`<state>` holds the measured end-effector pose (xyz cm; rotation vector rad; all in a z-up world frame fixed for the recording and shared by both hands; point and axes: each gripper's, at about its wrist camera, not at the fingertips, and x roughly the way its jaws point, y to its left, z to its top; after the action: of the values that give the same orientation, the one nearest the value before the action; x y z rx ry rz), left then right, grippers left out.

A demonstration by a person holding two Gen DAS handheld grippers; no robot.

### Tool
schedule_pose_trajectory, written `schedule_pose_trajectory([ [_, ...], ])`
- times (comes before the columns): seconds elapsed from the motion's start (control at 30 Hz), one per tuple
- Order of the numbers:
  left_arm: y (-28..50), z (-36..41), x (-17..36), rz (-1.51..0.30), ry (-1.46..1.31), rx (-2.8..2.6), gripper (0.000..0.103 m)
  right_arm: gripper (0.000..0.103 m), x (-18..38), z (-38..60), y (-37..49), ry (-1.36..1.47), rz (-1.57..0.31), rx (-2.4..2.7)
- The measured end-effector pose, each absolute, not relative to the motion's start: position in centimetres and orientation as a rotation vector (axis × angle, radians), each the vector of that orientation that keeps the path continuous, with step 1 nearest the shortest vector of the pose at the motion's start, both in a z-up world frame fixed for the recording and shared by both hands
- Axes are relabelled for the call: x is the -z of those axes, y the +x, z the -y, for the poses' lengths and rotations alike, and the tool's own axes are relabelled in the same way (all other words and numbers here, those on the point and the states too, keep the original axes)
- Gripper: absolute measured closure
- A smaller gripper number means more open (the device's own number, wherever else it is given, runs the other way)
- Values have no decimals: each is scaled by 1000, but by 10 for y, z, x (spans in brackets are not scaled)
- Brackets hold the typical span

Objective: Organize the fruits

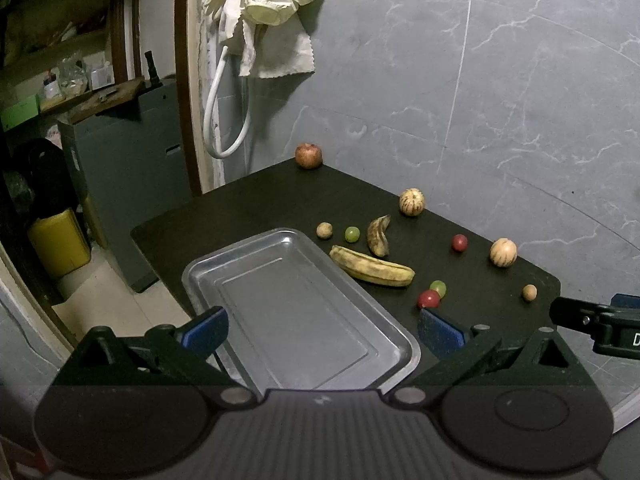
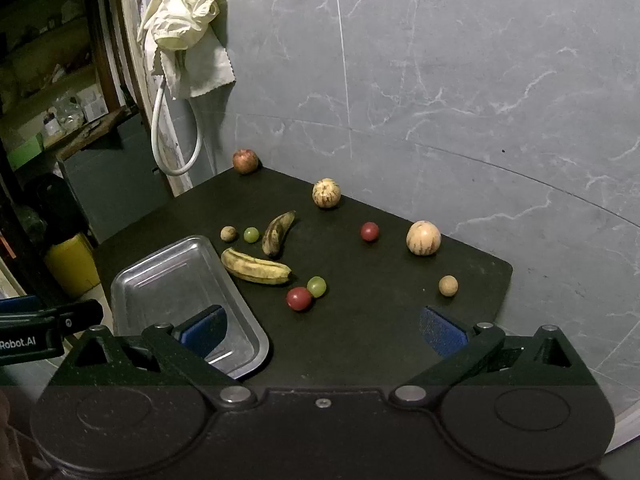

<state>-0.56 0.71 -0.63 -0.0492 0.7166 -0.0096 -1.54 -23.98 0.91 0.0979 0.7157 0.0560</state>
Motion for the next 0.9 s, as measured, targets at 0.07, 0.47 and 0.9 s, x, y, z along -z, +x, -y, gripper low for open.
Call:
schedule_pose_trajectory([
  [0.07, -6, -7, 6, -716, -48, 9, 0, 0, -8, 239, -16, 97, -714, -53],
  [0.47, -5, -7, 7, -719, -50, 10, 0, 0, -8, 238, -15, 95, -715, -54],
  [0.9, -6, -8, 8, -721, -50, 10, 0, 0, -7, 238, -14, 94, -715, -54],
])
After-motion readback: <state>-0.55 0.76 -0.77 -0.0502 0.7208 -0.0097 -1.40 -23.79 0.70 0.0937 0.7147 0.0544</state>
